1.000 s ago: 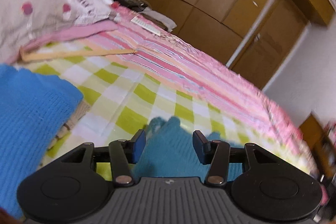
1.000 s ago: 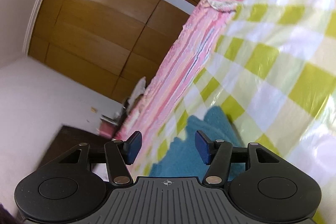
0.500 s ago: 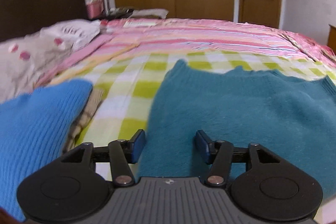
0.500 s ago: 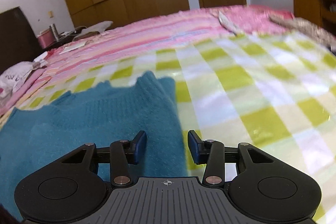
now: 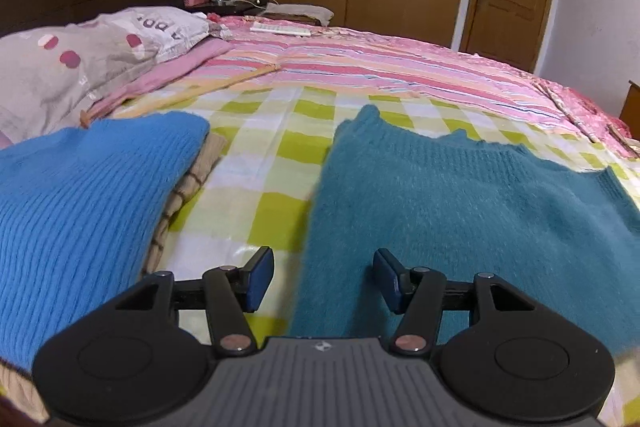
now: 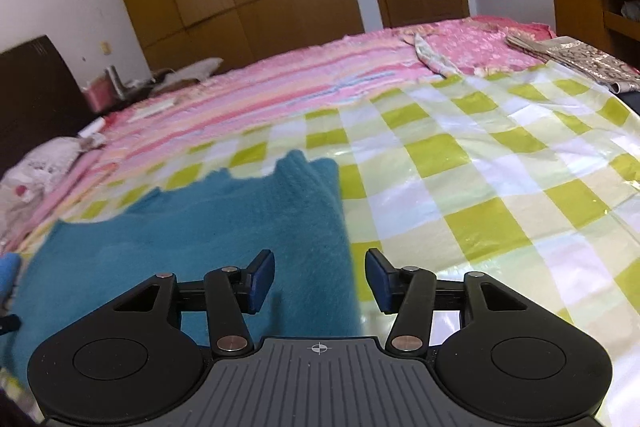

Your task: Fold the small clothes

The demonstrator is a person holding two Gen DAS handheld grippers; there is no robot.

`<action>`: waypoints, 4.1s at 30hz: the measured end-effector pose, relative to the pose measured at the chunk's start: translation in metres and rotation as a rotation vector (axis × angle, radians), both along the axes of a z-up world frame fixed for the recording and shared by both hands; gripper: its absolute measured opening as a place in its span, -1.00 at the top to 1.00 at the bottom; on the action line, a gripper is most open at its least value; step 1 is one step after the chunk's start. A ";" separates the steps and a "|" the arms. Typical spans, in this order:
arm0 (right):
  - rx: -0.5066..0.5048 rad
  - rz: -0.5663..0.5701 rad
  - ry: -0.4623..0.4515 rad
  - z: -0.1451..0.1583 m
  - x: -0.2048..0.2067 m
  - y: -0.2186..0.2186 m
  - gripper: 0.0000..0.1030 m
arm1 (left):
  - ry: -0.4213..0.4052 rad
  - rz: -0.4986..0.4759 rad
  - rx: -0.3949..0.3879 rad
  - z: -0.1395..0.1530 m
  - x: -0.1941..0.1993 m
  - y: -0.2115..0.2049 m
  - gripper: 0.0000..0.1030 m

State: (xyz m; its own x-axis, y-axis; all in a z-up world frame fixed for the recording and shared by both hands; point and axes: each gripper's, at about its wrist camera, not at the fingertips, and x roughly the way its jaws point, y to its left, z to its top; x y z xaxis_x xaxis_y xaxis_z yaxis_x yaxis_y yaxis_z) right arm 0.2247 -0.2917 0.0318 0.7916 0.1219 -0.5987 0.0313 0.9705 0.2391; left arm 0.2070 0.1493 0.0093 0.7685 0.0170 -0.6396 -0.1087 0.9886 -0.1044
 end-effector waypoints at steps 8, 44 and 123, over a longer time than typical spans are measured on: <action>0.027 -0.013 0.102 -0.028 -0.008 -0.003 -0.06 | 0.056 0.025 -0.050 -0.015 0.001 0.004 -0.19; -0.053 -0.062 0.175 -0.033 -0.002 0.011 -0.14 | 0.067 0.007 0.015 -0.020 0.001 -0.004 -0.21; -0.234 0.383 0.165 0.018 0.027 0.264 0.48 | 0.149 -0.036 -0.072 -0.023 -0.033 0.006 -0.12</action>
State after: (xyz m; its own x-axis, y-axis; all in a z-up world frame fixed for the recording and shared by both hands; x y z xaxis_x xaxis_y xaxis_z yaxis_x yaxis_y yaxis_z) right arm 0.2514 -0.0279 0.0502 0.6078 0.2331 -0.7591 -0.3199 0.9468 0.0346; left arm 0.1744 0.1555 -0.0141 0.6646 -0.0593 -0.7448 -0.0928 0.9826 -0.1610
